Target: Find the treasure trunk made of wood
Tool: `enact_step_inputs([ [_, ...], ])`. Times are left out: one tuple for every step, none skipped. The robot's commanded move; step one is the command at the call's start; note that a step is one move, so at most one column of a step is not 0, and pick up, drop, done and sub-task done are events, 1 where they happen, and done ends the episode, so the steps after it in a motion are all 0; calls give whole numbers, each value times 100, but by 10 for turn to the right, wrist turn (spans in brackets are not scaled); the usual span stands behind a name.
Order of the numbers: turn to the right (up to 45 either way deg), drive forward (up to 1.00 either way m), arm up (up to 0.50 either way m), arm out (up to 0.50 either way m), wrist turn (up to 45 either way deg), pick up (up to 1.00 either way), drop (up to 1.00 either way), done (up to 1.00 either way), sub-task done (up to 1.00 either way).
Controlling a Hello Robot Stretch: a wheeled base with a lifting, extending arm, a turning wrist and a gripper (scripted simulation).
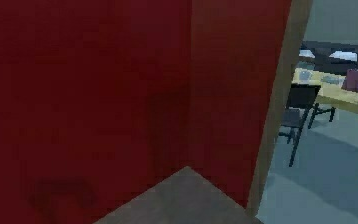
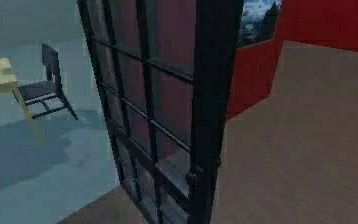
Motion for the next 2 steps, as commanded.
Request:
enact_step_inputs([
  [450,0,0,0,0,0,0,0,0],
  [0,100,0,0,0,0,0,0,0],
])
